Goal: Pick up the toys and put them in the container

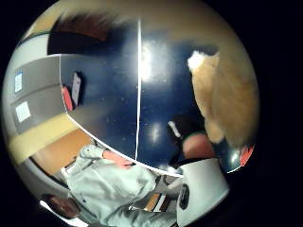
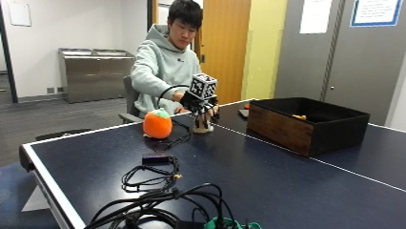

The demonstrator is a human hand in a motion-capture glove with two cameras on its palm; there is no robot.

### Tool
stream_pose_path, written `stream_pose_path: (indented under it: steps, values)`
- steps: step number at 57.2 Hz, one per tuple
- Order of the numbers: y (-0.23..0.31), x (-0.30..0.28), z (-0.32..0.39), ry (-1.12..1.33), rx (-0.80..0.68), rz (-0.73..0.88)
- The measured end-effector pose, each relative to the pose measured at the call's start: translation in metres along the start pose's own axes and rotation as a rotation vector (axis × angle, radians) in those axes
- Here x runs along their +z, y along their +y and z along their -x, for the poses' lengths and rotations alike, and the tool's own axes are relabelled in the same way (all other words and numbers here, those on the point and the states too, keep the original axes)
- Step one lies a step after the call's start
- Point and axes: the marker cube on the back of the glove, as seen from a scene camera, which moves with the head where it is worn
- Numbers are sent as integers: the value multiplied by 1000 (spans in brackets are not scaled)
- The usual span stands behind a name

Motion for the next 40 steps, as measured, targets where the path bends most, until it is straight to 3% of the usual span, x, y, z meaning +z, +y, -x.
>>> stream_pose_path:
  steps: [7, 17, 25, 31, 40]
  values:
    - [0, 5, 3, -42, -3, -1]
    - [-19, -17, -22, -76, 15, 187]
    - [-9, -39, 9, -112, -20, 320]
    - [-15, -89, 25, -157, -58, 309]
    - [-22, -167, 71, -144, -152, 138]
